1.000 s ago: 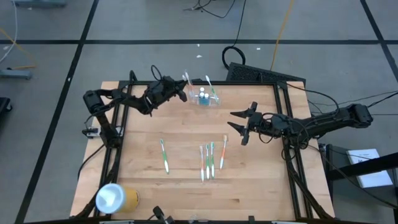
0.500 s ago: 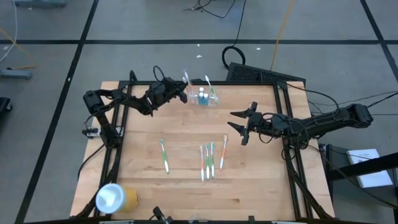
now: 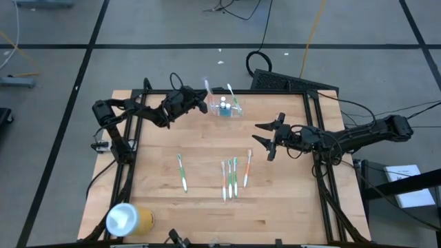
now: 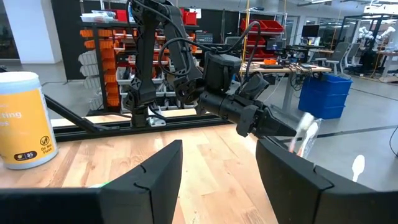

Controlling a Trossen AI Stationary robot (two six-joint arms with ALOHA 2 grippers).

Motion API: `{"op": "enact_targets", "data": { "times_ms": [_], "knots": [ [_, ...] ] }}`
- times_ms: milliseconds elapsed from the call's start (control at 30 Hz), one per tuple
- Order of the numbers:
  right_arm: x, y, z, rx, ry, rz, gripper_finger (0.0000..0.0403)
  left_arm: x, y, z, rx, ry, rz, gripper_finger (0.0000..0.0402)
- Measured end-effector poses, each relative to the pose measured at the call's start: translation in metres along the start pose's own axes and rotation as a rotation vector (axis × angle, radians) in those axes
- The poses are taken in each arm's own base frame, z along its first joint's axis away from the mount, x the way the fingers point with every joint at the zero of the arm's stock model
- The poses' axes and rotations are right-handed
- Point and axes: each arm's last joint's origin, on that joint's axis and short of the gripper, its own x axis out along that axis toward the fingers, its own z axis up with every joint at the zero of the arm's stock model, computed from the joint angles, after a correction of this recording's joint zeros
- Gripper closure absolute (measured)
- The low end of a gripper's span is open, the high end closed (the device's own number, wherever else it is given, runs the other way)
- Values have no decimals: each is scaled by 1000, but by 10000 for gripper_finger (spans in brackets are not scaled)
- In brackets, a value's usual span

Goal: Pick & Place toothbrushing station
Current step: Put the orange toothbrush into the transparent organizer, then put the green toothbrush into the transparent organizer

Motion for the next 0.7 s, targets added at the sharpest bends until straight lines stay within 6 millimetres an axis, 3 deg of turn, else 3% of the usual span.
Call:
{"op": "enact_targets", "data": {
  "times_ms": [333, 567, 700],
  "knots": [
    [0, 0, 0, 0, 0, 0, 206, -3, -2, 10, -43, -38, 4, 335],
    [0, 0, -1, -3, 7, 0, 206, -19, -18, 43, -49, -121, -117, 259],
    [0, 0, -1, -3, 8, 0, 206, -35, -31, 62, -7, -114, -280, 210]
  ]
}}
